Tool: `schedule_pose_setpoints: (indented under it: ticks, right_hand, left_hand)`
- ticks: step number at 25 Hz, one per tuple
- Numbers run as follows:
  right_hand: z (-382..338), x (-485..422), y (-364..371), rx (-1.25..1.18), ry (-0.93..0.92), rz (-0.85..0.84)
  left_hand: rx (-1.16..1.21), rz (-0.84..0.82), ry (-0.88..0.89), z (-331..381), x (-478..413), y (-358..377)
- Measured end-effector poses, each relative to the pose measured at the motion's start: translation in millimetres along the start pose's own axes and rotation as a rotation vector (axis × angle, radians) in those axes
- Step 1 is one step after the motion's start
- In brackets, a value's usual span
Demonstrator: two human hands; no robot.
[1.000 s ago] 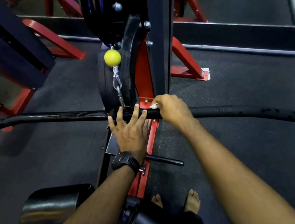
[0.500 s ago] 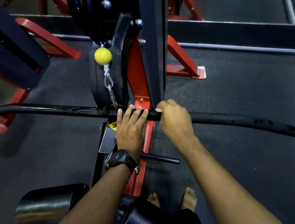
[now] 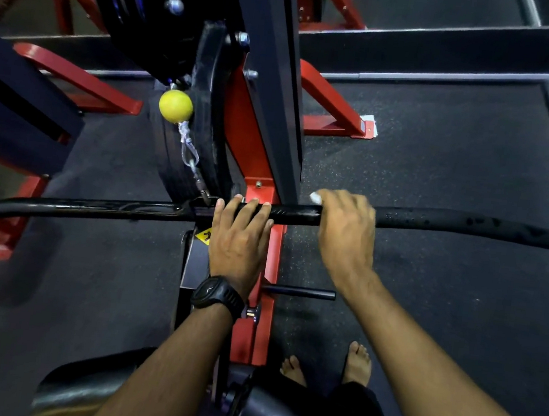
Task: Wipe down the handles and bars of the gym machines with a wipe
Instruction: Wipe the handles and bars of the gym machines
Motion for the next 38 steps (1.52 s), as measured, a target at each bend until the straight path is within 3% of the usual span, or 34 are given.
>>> schedule_pose_setpoints:
  ticks: [3,4,6,9,11,17,25,29,32,34,38]
  right_hand:
    - [-33,28,4,0.038,-0.265,0.086]
    - [-28,35,3,-0.03,-0.238,0.135]
    - [4,56,8,-0.267,0.087,0.322]
    - [18,84,47,-0.899,0.93,0.637]
    - [-12,77,73,-1.235,1.19,0.741]
    - [-15,62,74,-1.676,1.288,0.886]
    - [-19,58,85,-1.897,1.372,0.864]
    - [-11,60,81,-1.885,1.381,0.935]
    - [-10,66,73,-1.657,1.294,0.854]
    - [-2,67,54,-1.288,1.075,0.801]
    - [1,36,7,-0.499,0.44,0.491]
  left_hand:
    - [0.011,0.017,0.029,1,0,-1]
    - [0.017,0.018,0.044,1,0,0]
    - [0.034,0.012,0.057,0,-2,1]
    - [0.066,-0.004,0.062,-2,-4,5]
    - [0.072,0.002,0.085,-1,-4,5]
    - [0.106,-0.002,0.086,1,-8,3]
    - [0.144,-0.013,0.079,4,-10,8]
    - [0.134,0.001,0.086,6,-7,7]
    - [0.145,-0.006,0.085,7,-8,8]
    - [0.137,-0.004,0.086,9,-7,8]
    - [0.132,-0.026,0.085,9,-8,10]
Point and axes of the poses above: each hand's wrist, its own x-axis away from the middle knuckle, its own y-axis out of the palm, z = x × y, the point moved 8 cm from there along -x, towards the middle knuckle, and after that the axes turned 15 degrees about -y, right-handed, at the moved point
